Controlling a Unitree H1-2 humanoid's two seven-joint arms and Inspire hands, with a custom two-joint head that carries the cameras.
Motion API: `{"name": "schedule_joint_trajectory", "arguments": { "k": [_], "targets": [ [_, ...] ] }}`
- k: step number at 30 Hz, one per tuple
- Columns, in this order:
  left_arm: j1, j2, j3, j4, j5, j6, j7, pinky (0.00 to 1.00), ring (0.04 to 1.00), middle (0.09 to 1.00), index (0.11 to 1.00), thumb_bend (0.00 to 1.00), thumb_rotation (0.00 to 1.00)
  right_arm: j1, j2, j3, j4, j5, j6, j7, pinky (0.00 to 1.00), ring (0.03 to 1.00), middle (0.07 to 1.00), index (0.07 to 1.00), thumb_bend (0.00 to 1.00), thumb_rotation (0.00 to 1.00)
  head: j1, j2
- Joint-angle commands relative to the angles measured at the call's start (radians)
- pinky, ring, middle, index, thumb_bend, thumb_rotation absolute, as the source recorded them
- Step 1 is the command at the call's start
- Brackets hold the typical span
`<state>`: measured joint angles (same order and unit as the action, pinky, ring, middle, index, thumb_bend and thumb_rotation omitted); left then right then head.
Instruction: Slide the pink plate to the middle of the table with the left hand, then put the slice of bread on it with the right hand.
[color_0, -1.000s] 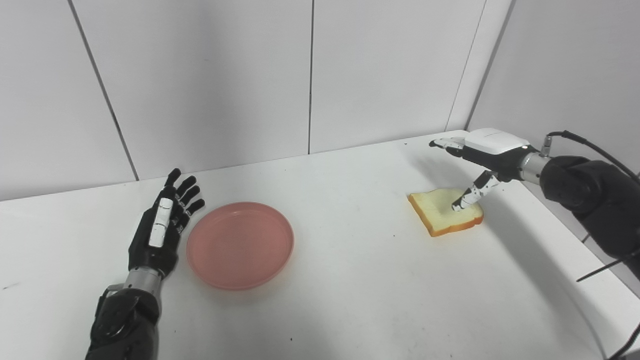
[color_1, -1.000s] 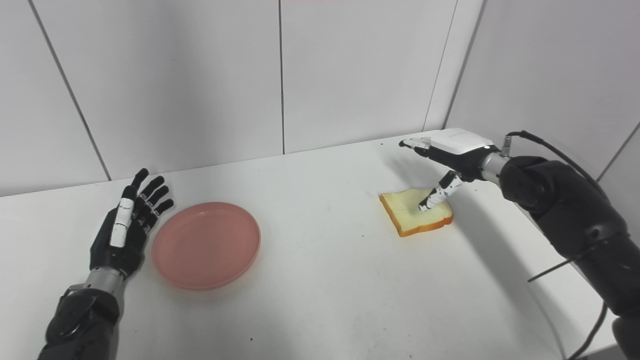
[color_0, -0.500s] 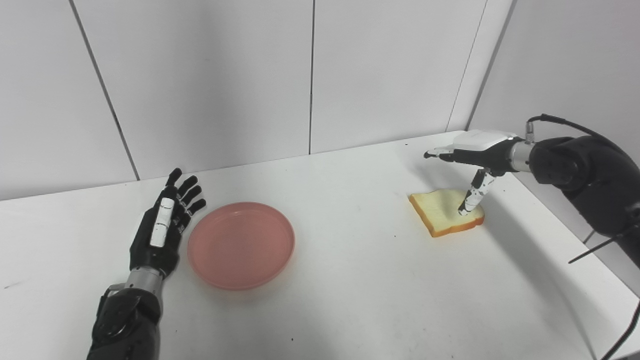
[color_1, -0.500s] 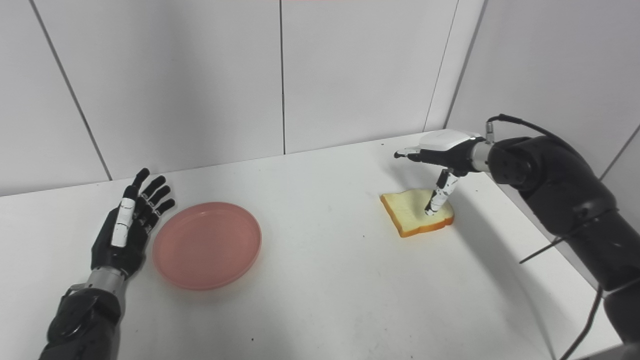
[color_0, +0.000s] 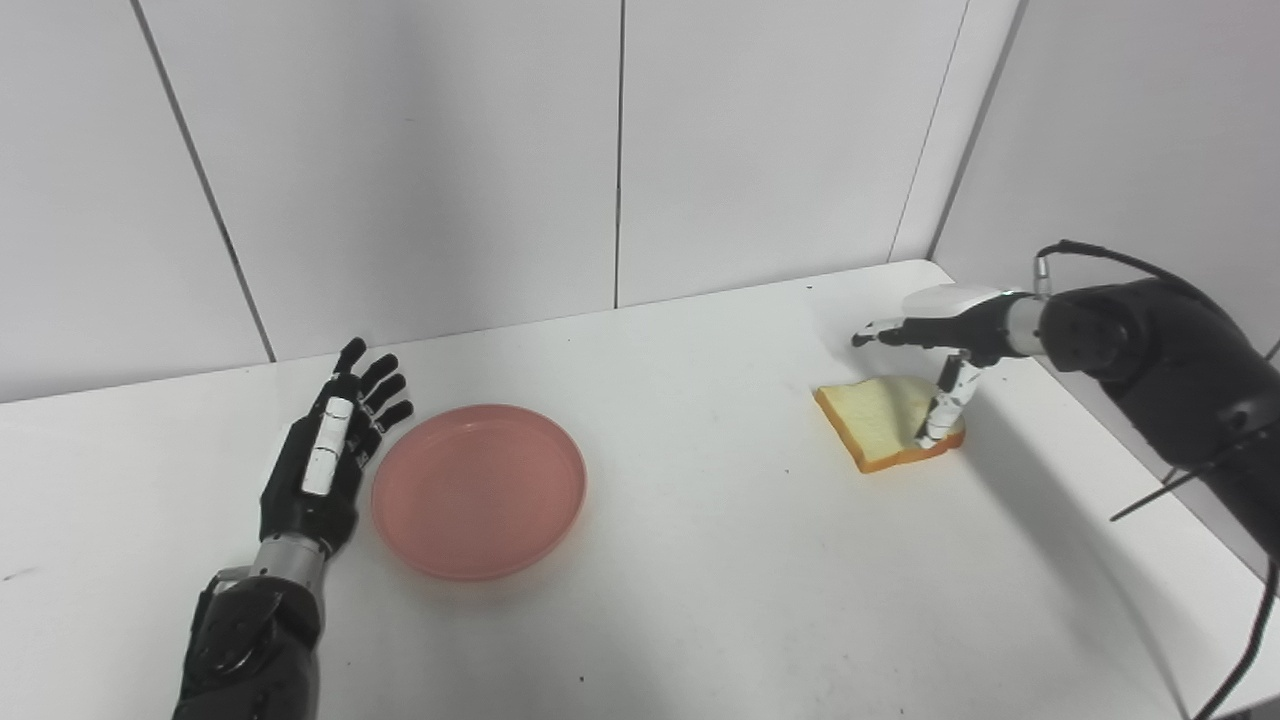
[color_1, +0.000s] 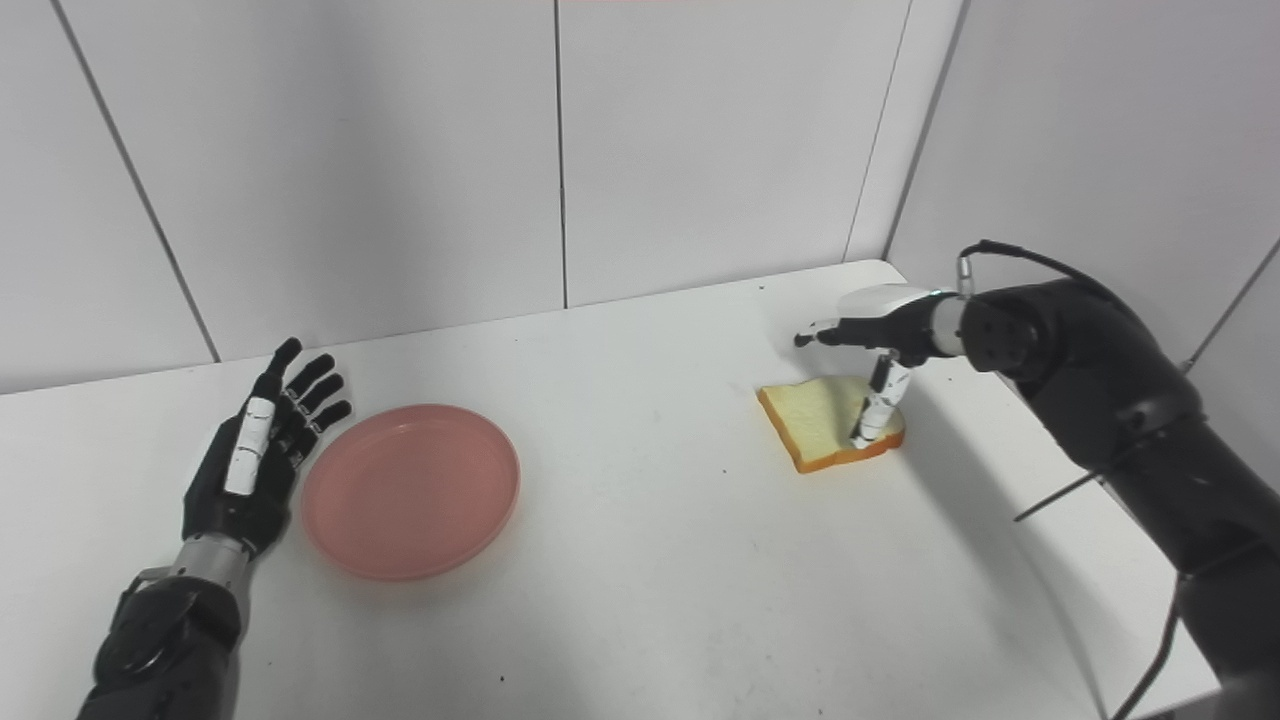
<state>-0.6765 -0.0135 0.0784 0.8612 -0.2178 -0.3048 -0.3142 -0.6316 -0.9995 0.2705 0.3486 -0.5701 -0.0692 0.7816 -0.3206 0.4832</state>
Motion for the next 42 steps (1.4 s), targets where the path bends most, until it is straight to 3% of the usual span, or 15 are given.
{"name": "schedule_joint_trajectory", "arguments": {
  "k": [1,5,8,14,18,22,33,42],
  "targets": [
    [-0.005,-0.002,0.0,-0.012,-0.004,-0.018,0.002,0.86,0.902,0.905,0.938,0.87,0.74,-0.065,-0.019,-0.004,-0.005,-0.019,0.055,0.023,0.9,1.0,1.0,0.951,1.0,0.33,0.004,0.002],
    [-0.002,-0.003,-0.003,-0.019,0.004,-0.017,0.007,0.85,0.896,0.898,0.939,0.87,0.74,-0.082,0.003,0.019,0.017,-0.039,0.066,0.039,0.85,0.998,1.0,0.953,1.0,0.32,0.008,0.006],
    [0.0,-0.003,-0.003,-0.021,0.005,-0.014,0.008,0.85,0.893,0.894,0.94,0.86,0.74,-0.07,0.015,0.011,0.035,-0.023,0.025,0.006,0.85,0.991,0.995,0.943,1.0,0.33,0.011,0.006],
    [0.0,-0.002,-0.003,-0.021,0.005,-0.013,0.008,0.85,0.894,0.895,0.939,0.87,0.73,-0.041,0.032,0.02,0.054,-0.049,-0.004,-0.064,0.93,0.996,0.982,0.94,1.0,0.35,0.015,0.009],
    [0.003,0.0,-0.003,-0.023,0.003,-0.012,0.004,0.85,0.896,0.898,0.94,0.88,0.73,-0.042,0.029,0.064,0.051,-0.133,-0.027,-0.113,0.99,0.992,0.983,0.951,1.0,0.36,0.013,0.011],
    [0.005,0.0,0.0,-0.024,-0.001,-0.008,0.002,0.85,0.897,0.895,0.938,0.88,0.73,-0.044,0.028,0.076,0.054,-0.15,-0.038,-0.133,1.0,0.992,0.983,0.946,1.0,0.37,0.011,0.013],
    [0.004,-0.001,-0.004,-0.018,0.002,-0.009,0.0,0.85,0.893,0.897,0.94,0.88,0.73,-0.035,0.009,0.061,0.055,-0.131,-0.044,-0.121,1.0,0.991,0.972,0.931,1.0,0.35,0.007,0.014],
    [0.001,-0.003,-0.004,-0.01,0.001,-0.011,-0.001,0.85,0.891,0.896,0.941,0.88,0.73,-0.021,-0.013,0.036,0.035,-0.092,-0.009,-0.096,1.0,0.997,0.983,0.933,1.0,0.34,0.005,0.012]
  ]
}}
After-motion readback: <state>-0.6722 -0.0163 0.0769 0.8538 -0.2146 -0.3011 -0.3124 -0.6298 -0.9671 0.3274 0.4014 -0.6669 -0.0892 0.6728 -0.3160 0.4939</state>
